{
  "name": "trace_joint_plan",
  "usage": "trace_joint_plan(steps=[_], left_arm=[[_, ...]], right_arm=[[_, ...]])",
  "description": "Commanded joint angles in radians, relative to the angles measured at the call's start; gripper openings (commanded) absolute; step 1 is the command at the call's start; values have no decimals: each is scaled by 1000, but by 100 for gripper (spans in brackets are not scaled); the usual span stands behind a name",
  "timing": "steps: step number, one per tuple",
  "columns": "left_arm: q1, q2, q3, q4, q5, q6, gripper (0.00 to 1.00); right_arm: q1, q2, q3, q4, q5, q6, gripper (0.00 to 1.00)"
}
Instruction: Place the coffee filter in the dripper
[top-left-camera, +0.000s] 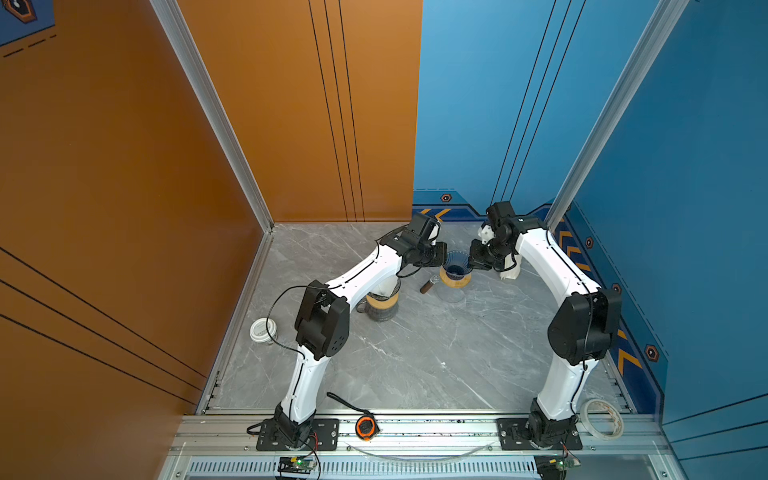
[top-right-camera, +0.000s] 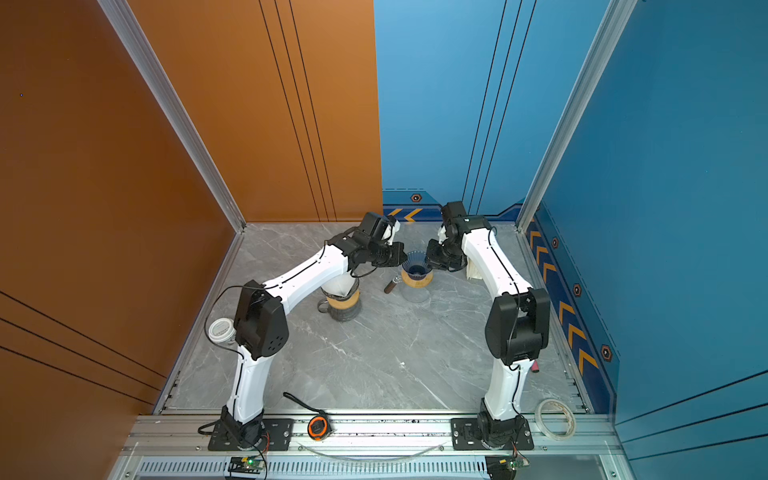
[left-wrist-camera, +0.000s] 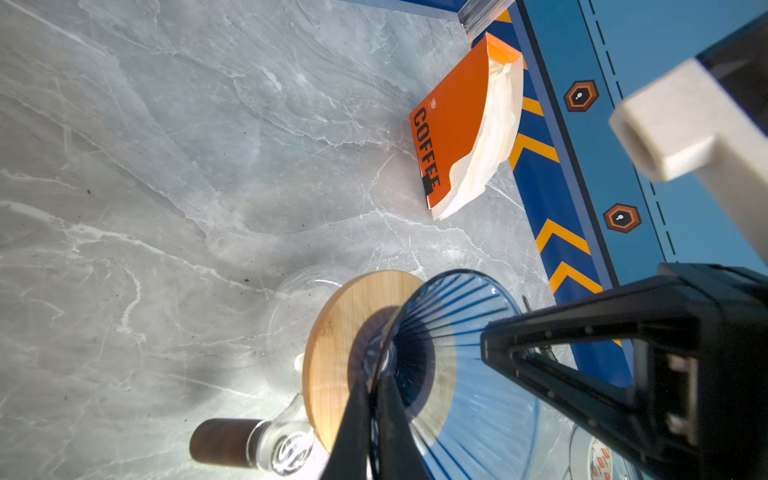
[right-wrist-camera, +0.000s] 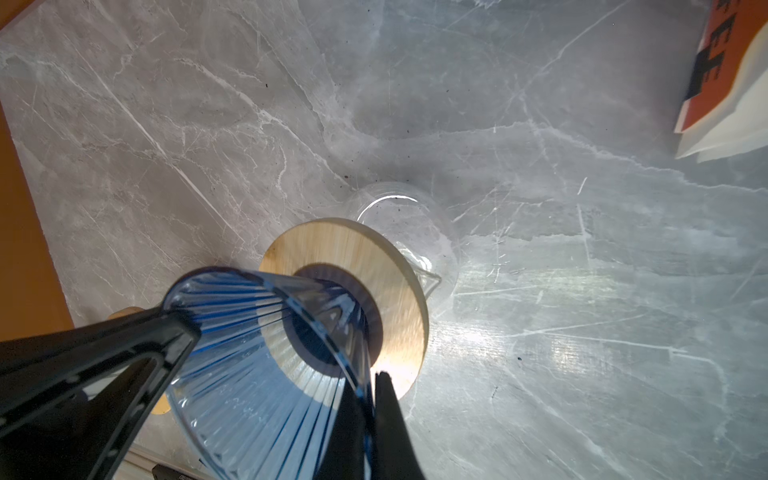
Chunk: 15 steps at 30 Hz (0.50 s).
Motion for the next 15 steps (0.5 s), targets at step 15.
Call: trace_joint_plan(steps=[15], left_arm=[[-2, 57, 38, -163, 82, 46, 8]], right_arm=[[-7, 35, -13, 40, 51, 7, 9]])
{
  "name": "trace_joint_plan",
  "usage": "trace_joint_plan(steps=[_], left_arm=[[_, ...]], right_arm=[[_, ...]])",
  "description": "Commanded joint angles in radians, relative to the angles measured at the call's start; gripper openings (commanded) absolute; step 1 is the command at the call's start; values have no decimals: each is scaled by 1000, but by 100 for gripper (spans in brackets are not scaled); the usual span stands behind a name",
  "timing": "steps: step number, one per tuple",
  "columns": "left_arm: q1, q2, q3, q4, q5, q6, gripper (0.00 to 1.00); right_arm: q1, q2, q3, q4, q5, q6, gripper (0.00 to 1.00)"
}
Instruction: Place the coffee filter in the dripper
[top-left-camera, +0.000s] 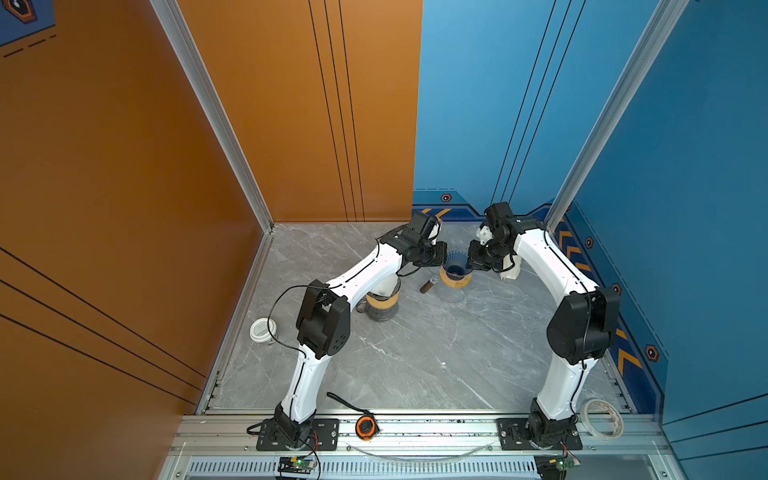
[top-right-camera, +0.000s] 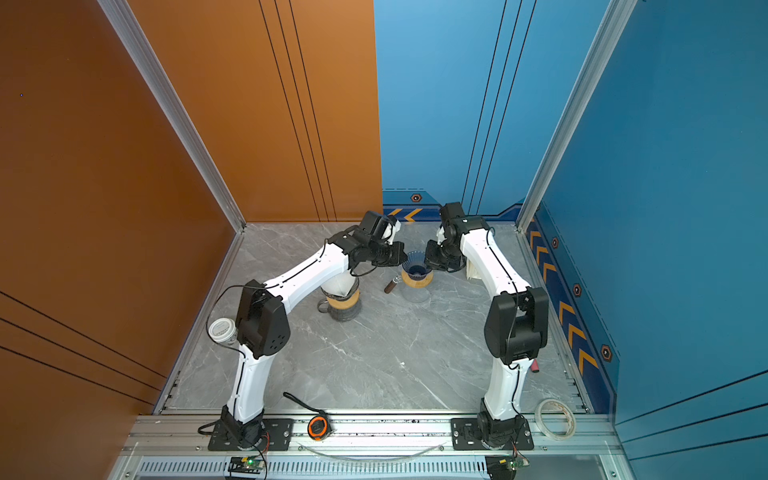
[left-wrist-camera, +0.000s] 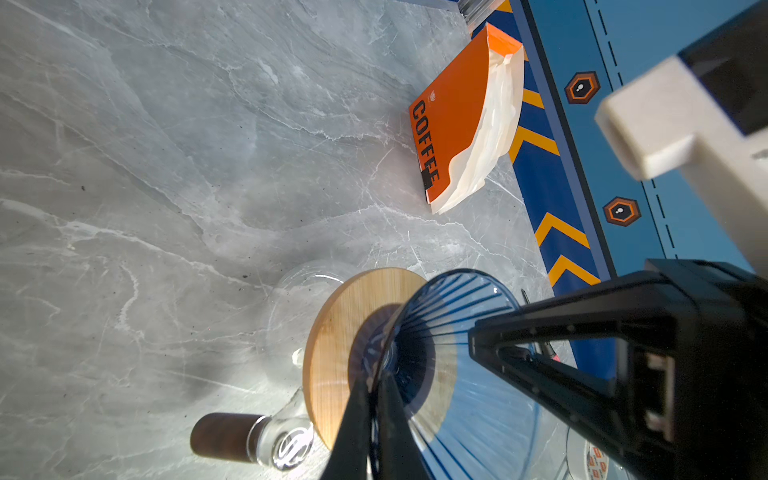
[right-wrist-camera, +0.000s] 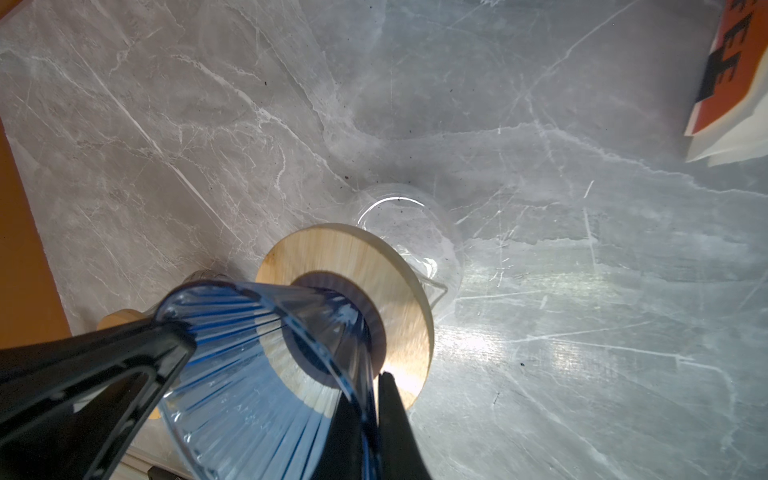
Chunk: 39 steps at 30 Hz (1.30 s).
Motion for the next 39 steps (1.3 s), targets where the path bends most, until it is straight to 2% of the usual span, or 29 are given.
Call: trace_joint_plan(steps=[1, 7, 16, 26, 39], left_arm=[[-5, 45, 7, -123, 56, 33, 9], [-4, 42, 37, -123, 61, 29, 13], [-3, 12, 55, -123, 49, 30, 25], [-4, -36, 60, -122, 37, 30, 31], [-16, -93, 53, -123, 14, 45, 50]], right_arm=[[-12, 28, 5, 18, 46, 7, 10], [-12, 26, 48, 19, 31, 17, 16], [-12, -6, 55, 16, 33, 16, 27], [-12, -70, 46, 15, 58, -4, 39], [-27, -199, -7, 17, 113, -42, 45]])
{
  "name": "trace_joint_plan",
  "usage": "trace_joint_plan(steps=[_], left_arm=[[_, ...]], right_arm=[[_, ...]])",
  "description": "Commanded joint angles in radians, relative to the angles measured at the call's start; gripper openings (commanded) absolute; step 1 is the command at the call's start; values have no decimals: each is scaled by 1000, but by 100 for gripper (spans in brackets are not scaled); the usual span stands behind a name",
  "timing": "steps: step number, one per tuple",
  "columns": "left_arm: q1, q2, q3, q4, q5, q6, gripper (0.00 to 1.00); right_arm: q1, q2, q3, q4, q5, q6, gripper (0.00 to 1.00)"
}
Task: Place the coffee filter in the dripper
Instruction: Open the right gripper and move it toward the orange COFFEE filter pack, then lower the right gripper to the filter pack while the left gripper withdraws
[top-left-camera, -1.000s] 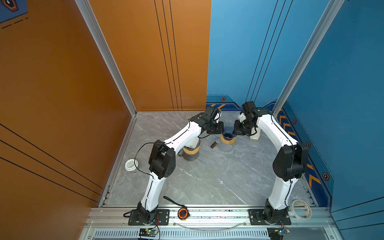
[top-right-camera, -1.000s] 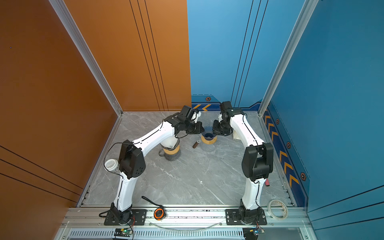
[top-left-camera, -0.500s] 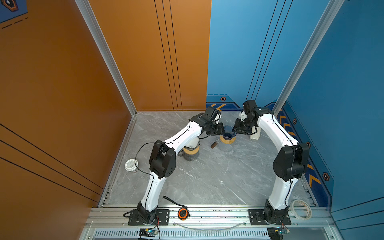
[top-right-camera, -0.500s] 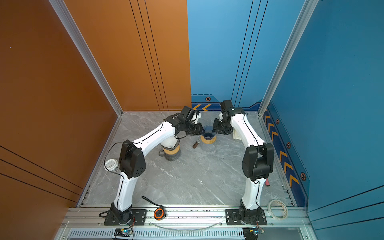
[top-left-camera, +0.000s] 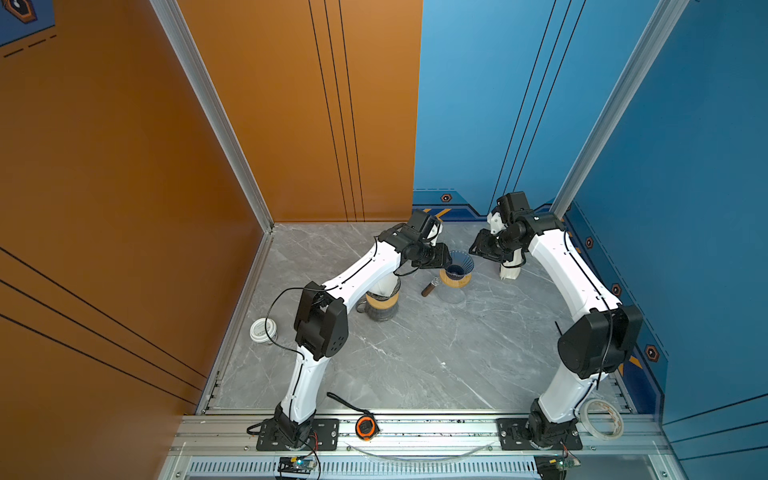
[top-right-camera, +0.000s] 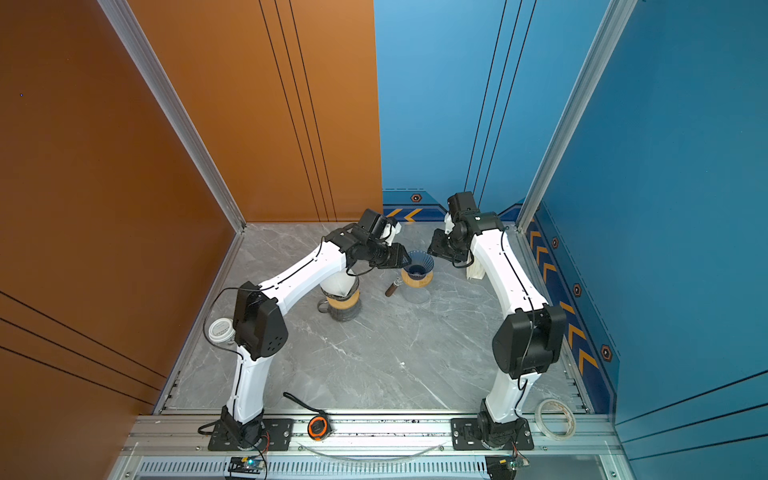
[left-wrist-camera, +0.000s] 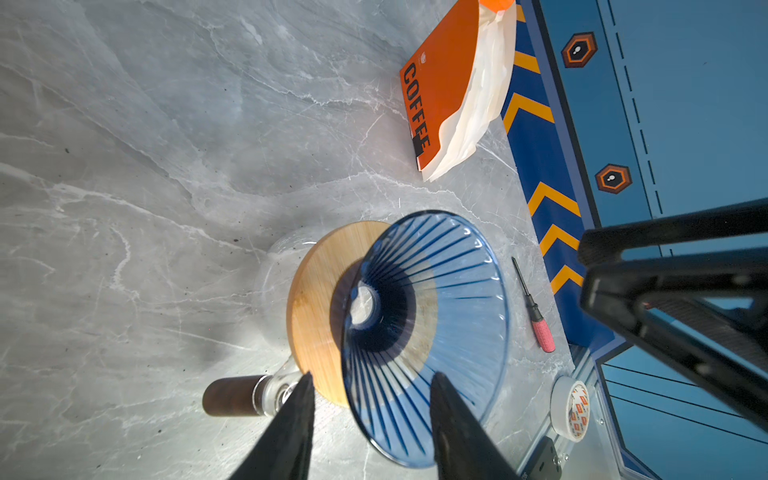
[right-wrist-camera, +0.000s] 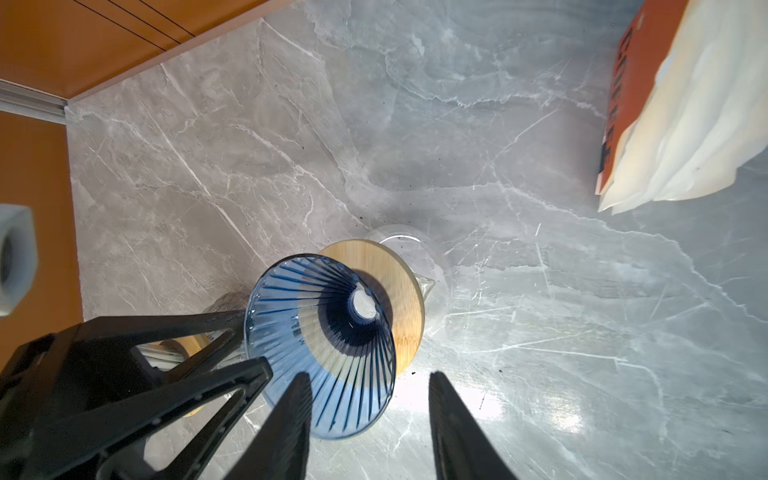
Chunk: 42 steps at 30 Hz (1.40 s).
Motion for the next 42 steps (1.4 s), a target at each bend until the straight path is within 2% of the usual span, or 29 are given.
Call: trace_joint_plan(steps=[1, 6, 12, 17, 23, 32, 42], left_arm=[[-14, -63, 24, -20, -14, 29, 52], [-33, -113, 20, -20, -57, 83, 64], [-61, -169, 4, -16, -98, 137, 85], [-78, -241, -80, 46, -124, 166, 95], [-87, -373, -264, 192, -145, 187, 99], [-98, -563, -533, 325, -198, 215, 98], [-99, -599, -625, 334, -201, 218, 98]], right_arm=[[-19, -61, -40, 3, 56, -34, 45], [-47, -128, -97, 4, 128, -70, 43], [-92, -188, -178, 11, 206, -133, 41], [-150, -238, -276, 68, 232, -156, 40], [-217, -265, -393, 178, 218, -168, 36], [-314, -218, -473, 294, 192, -144, 33], [-378, -41, -427, 380, 105, -106, 24]])
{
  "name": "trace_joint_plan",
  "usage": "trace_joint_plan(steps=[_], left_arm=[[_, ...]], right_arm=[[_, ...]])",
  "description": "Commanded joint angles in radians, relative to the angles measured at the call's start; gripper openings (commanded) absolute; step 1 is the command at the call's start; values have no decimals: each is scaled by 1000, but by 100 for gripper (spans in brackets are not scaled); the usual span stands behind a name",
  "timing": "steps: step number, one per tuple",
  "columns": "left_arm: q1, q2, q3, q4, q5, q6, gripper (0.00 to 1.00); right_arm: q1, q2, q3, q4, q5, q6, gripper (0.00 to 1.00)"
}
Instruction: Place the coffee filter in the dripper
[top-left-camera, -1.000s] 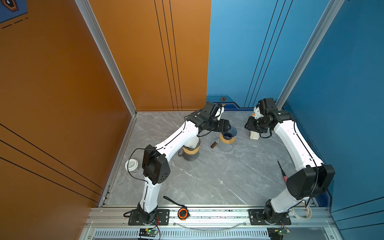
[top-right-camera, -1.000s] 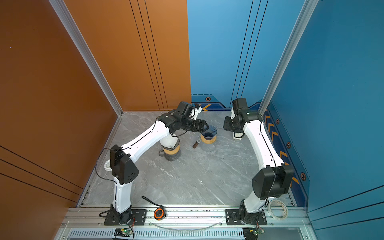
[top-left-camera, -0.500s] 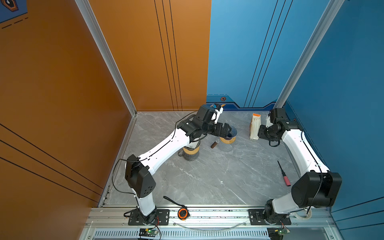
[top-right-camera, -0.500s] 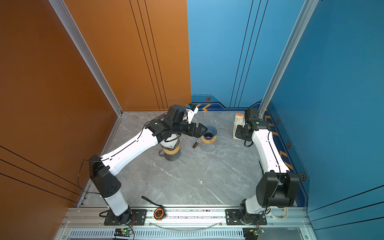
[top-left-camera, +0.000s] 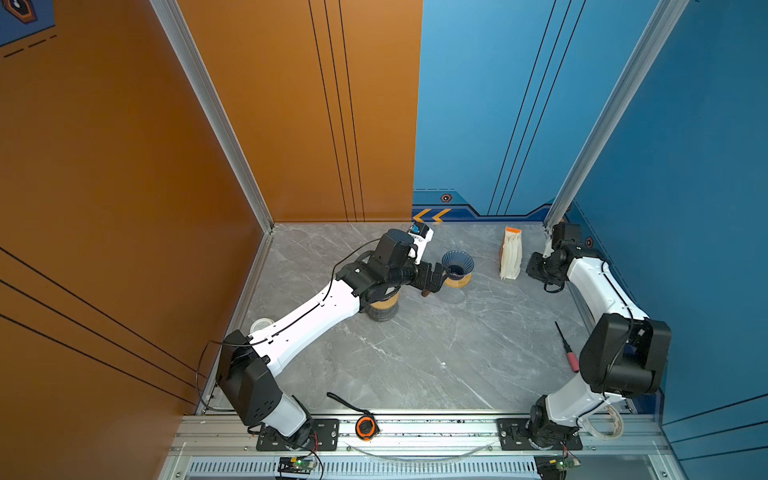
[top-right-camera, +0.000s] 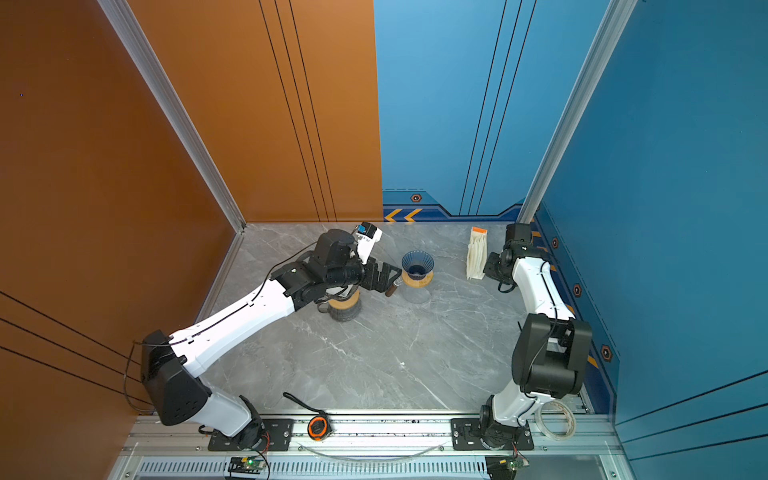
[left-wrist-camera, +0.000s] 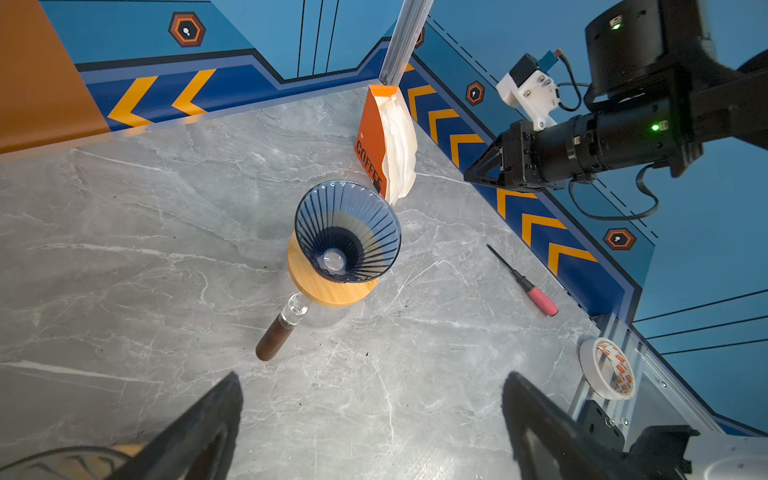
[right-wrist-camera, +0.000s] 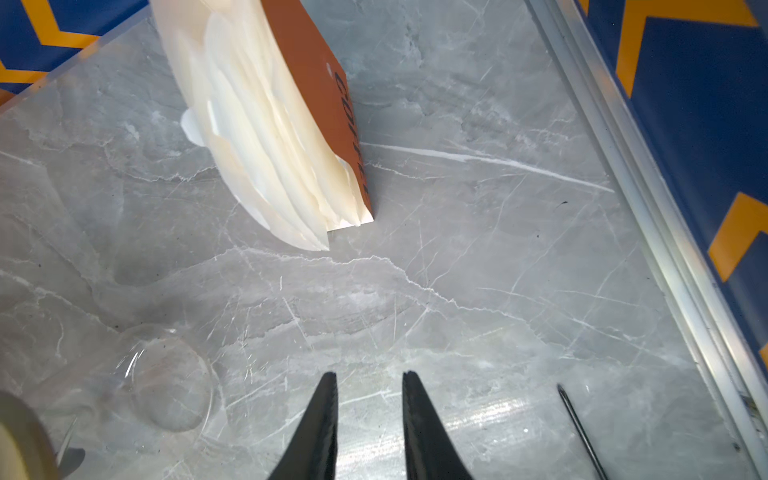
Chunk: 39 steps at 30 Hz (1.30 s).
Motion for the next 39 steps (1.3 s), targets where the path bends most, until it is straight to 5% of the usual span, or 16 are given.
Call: trace_joint_plan(steps=[1, 16, 39], left_arm=[[-8, -16, -11, 20, -17, 20, 98], [-17, 33, -9, 29, -10, 10, 98], [-14, 109, 45, 14, 42, 4, 98]], right_arm=[[-3, 52, 43, 43, -33, 23, 24], [-8, 247, 172, 98, -49, 38, 22], [-5, 329, 201, 148, -79, 84, 10]])
